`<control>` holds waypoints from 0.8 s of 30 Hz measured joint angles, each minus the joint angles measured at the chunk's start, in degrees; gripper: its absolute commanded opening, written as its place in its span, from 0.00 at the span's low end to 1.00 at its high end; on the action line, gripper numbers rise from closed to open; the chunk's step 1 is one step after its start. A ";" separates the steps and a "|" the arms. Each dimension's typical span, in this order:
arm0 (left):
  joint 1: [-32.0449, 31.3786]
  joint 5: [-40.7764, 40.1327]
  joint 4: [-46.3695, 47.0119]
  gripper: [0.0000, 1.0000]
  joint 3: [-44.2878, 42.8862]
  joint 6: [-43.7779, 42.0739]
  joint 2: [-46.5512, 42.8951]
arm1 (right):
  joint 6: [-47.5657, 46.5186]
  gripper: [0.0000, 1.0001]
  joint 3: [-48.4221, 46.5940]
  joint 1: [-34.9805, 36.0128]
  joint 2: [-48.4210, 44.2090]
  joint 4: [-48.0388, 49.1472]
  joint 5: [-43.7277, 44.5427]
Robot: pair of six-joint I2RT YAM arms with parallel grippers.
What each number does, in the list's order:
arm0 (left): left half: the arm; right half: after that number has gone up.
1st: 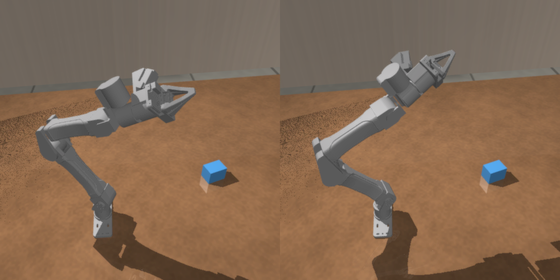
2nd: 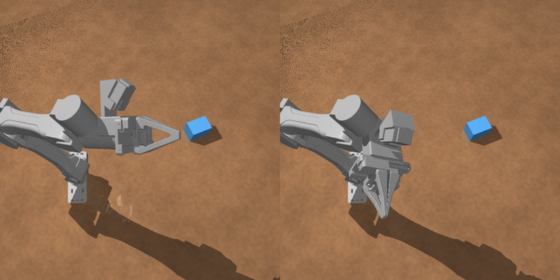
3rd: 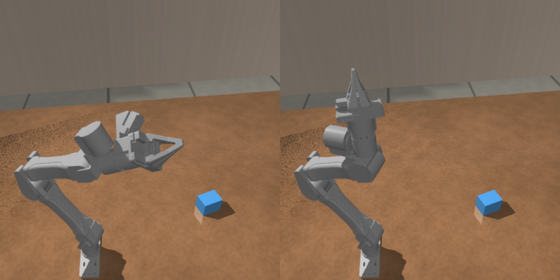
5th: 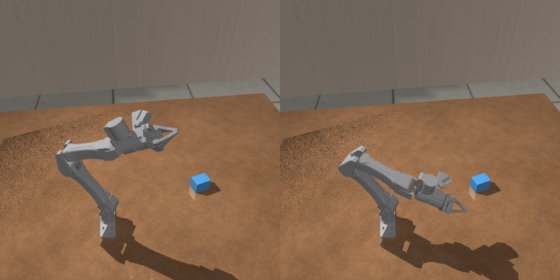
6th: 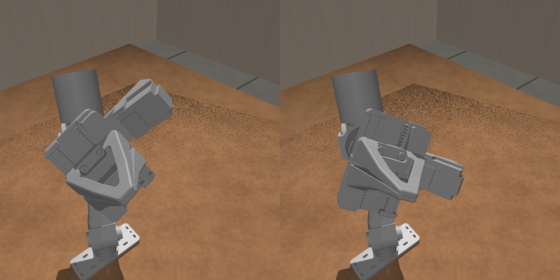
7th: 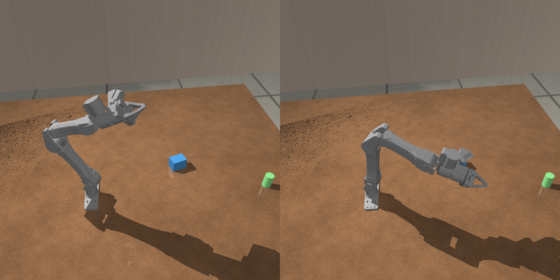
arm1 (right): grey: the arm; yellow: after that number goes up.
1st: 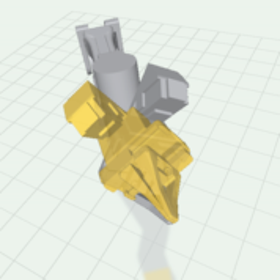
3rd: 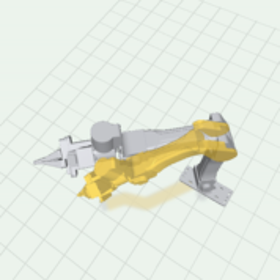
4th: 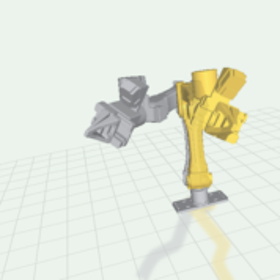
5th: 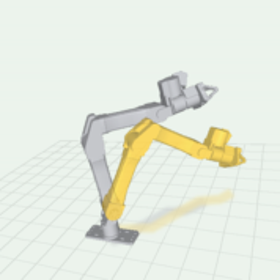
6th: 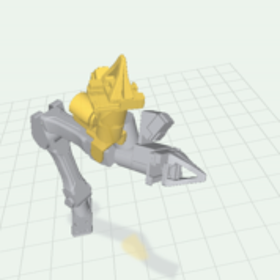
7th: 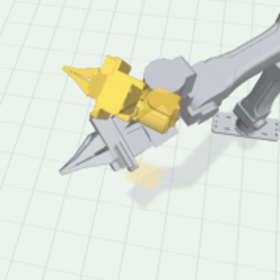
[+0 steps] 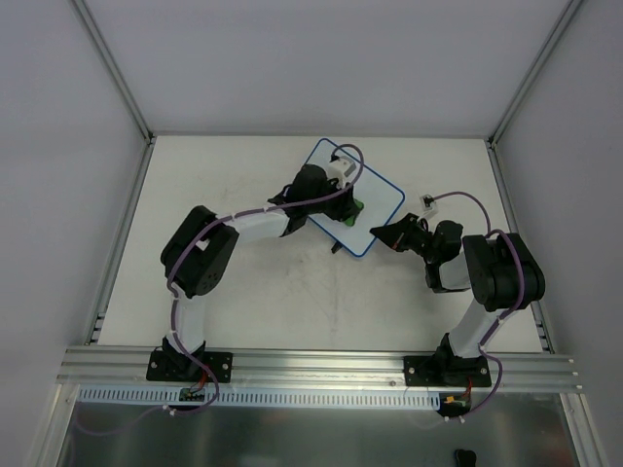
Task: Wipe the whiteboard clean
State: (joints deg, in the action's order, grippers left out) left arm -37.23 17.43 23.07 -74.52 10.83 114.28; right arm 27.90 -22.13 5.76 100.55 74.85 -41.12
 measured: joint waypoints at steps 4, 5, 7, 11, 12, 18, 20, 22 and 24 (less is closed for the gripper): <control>-5.70 -1.29 -2.01 0.00 -1.81 -3.65 0.39 | -0.02 0.00 0.00 0.00 0.00 -0.07 0.11; -6.97 -1.46 -2.73 0.00 -2.58 -4.42 0.68 | -0.04 0.00 0.00 0.00 0.00 -0.09 0.17; -8.94 -3.23 -3.96 0.00 -3.85 -6.47 1.11 | -0.04 0.00 0.02 -0.15 0.00 -0.17 0.20; -9.97 -5.79 -6.36 0.00 -5.64 -8.85 1.57 | -0.04 0.00 0.02 -0.26 0.00 -0.37 0.46; -9.97 -6.51 -7.02 0.00 -6.14 -9.05 1.75 | -0.04 0.00 0.02 -0.28 0.00 -0.44 0.61; -8.79 -7.78 -11.02 0.00 -11.32 -7.80 3.52 | 0.04 0.00 0.02 -0.33 0.00 -0.55 1.09; -7.67 -8.87 -10.97 0.00 -12.46 -6.62 3.78 | 0.13 0.00 0.02 -0.28 0.00 -0.46 0.85; -6.01 -10.27 -10.88 0.00 -12.63 -4.94 3.78 | 0.17 0.00 0.02 -0.26 0.00 -0.39 0.79; -4.39 -11.65 -10.71 0.00 -12.63 -3.50 3.78 | 0.26 0.00 0.02 -0.26 0.00 -0.42 0.79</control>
State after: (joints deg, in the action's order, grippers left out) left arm -41.63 5.78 12.36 -87.15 7.33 118.06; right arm 28.16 -22.11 5.50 100.55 74.43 -40.34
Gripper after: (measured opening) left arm 0.317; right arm 0.048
